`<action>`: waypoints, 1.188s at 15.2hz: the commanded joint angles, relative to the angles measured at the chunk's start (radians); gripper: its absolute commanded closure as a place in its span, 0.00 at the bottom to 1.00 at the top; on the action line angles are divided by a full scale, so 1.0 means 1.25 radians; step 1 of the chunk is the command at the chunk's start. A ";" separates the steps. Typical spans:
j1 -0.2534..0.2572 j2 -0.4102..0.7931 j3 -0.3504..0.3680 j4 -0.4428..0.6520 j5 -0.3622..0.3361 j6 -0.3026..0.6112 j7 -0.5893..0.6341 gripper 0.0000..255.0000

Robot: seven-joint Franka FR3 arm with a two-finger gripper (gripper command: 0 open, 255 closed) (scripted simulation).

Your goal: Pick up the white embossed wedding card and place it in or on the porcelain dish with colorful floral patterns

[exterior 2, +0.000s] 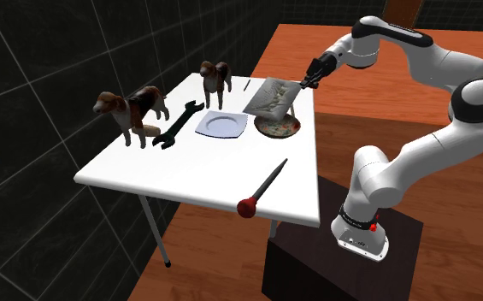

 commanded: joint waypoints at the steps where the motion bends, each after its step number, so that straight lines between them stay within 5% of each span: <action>1: 0.015 0.001 -0.050 0.070 -0.025 -0.068 0.008 1.00; 18: -0.006 -0.005 -0.122 -0.068 -0.087 0.000 -0.117 1.00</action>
